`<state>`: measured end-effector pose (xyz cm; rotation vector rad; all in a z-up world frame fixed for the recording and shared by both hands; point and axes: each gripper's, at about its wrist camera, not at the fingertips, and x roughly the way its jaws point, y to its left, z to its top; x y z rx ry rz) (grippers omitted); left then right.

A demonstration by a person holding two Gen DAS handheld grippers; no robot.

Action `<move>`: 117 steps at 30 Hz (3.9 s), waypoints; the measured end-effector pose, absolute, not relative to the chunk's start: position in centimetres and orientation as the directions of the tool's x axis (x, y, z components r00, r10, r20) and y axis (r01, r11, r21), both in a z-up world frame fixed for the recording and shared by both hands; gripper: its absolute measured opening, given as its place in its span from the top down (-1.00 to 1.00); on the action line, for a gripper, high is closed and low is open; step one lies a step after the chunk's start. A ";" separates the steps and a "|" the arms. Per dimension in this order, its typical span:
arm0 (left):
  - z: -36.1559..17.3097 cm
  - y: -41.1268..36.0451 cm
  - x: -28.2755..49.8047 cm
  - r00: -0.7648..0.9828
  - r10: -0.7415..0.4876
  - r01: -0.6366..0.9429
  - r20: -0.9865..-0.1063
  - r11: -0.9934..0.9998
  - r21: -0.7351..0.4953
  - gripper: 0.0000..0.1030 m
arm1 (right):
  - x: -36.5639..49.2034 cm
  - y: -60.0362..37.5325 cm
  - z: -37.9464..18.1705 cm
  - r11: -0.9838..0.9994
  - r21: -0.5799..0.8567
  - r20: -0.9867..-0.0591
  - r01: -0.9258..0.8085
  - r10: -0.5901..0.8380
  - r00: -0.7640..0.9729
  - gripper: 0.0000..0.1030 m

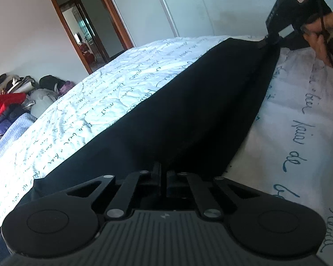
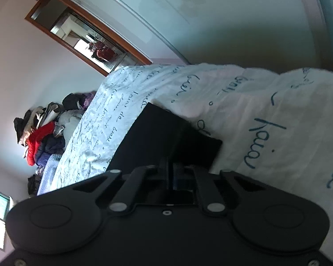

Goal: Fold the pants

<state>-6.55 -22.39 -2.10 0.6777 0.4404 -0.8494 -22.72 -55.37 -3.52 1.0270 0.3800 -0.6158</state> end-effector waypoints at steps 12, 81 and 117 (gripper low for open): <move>-1.3 -21.3 -7.8 0.546 -0.565 0.834 -0.618 0.434 0.340 0.93 | -23.9 -55.3 -3.0 0.384 0.653 -0.574 0.653 -0.312 0.757 0.92; 3.8 17.4 -0.1 0.739 0.314 -0.130 -0.596 0.934 0.332 -0.69 | -1.4 5.4 -0.1 0.693 -0.313 -0.557 -0.650 0.420 0.717 0.44; 7.8 2.6 1.9 0.846 0.007 0.153 -0.533 0.955 0.255 -0.84 | -7.2 -13.1 0.8 0.948 0.010 -0.621 -0.318 0.255 0.741 0.68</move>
